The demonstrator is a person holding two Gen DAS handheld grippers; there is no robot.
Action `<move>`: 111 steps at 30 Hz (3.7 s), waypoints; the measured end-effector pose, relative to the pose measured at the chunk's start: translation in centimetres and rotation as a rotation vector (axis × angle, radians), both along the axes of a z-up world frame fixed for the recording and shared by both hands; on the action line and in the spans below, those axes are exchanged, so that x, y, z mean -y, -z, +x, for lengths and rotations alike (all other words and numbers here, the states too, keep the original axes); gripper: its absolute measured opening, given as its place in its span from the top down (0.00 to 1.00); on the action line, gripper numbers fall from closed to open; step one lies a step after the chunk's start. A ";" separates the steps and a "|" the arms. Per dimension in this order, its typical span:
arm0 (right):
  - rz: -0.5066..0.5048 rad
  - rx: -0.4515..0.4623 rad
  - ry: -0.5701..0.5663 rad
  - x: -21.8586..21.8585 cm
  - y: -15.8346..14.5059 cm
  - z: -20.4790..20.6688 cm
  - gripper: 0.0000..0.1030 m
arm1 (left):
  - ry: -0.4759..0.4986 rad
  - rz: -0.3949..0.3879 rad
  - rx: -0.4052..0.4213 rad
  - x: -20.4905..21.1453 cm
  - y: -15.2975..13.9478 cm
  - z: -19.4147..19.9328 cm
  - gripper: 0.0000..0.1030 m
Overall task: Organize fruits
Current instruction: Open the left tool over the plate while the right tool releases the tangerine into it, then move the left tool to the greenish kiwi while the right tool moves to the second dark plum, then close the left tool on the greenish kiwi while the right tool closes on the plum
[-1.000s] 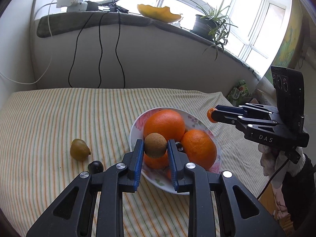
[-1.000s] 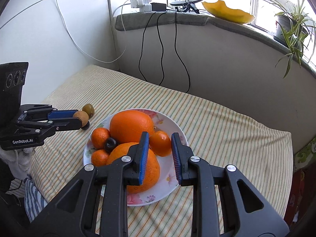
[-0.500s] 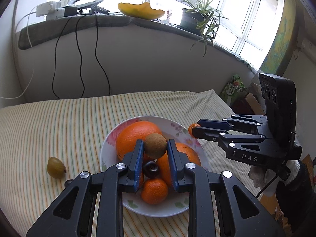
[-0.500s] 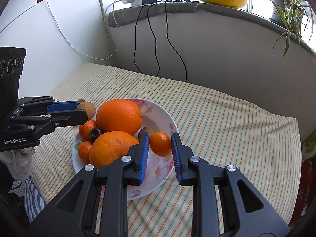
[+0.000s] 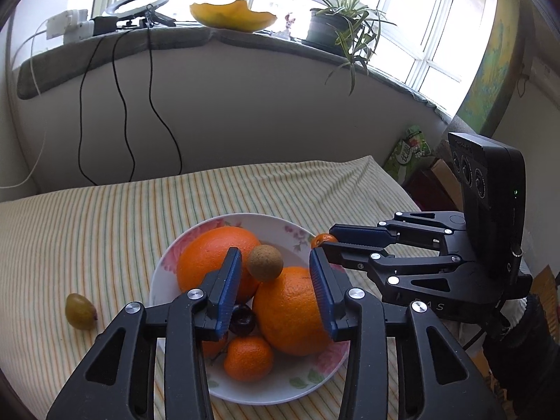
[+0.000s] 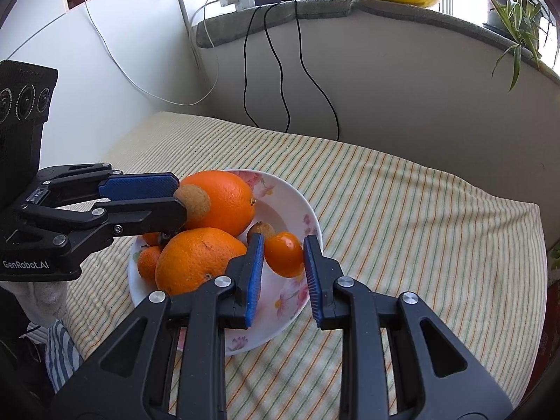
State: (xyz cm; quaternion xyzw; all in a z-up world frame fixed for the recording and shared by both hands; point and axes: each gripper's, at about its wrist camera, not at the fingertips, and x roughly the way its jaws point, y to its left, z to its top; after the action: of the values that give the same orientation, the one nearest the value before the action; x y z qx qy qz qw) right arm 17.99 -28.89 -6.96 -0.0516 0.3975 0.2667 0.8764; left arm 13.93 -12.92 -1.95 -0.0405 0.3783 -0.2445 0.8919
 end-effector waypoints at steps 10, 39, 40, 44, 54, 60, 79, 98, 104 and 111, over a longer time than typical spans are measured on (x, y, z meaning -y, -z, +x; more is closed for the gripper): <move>-0.012 0.020 -0.006 -0.1 -0.2 -0.7 0.41 | -0.024 -0.009 -0.004 -0.7 0.0 -0.1 0.55; -0.089 0.056 0.002 -1.9 -2.3 -2.4 0.31 | -0.040 -0.030 0.046 -3.0 -1.2 -2.3 0.43; -0.091 0.059 0.001 -2.0 -2.4 -2.4 0.31 | -0.043 -0.032 0.048 -3.2 -1.3 -2.4 0.43; -0.098 0.071 -0.002 -2.9 -2.8 -2.5 0.31 | -0.059 -0.039 0.054 -4.3 -1.5 -2.7 0.43; -0.107 0.092 -0.031 -5.2 -3.9 -2.4 0.31 | -0.147 -0.055 0.055 -8.8 -1.3 -3.0 0.43; -0.104 0.096 -0.056 -6.8 -4.4 -2.2 0.31 | -0.231 -0.059 0.052 -12.7 -0.9 -2.7 0.43; -0.195 0.109 -0.290 -16.5 -2.5 -4.1 0.31 | -0.305 -0.102 -0.065 -17.7 3.4 -0.9 0.46; -0.319 -0.020 -0.433 -23.1 3.0 -2.4 0.55 | -0.238 -0.117 -0.157 -17.1 6.3 1.7 0.62; -0.348 -0.039 -0.430 -23.8 4.1 -1.3 0.63 | -0.231 -0.130 -0.178 -17.2 6.8 2.2 0.62; -0.378 -0.046 -0.431 -24.4 5.1 -0.5 0.68 | -0.218 -0.131 -0.195 -16.9 7.3 2.4 0.63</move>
State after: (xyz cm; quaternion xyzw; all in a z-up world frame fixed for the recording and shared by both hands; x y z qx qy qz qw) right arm 17.46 -4.46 -12.08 -0.2912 0.4400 0.3692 0.7651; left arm 16.30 4.00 -9.25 -0.1628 0.4398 -0.1653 0.8676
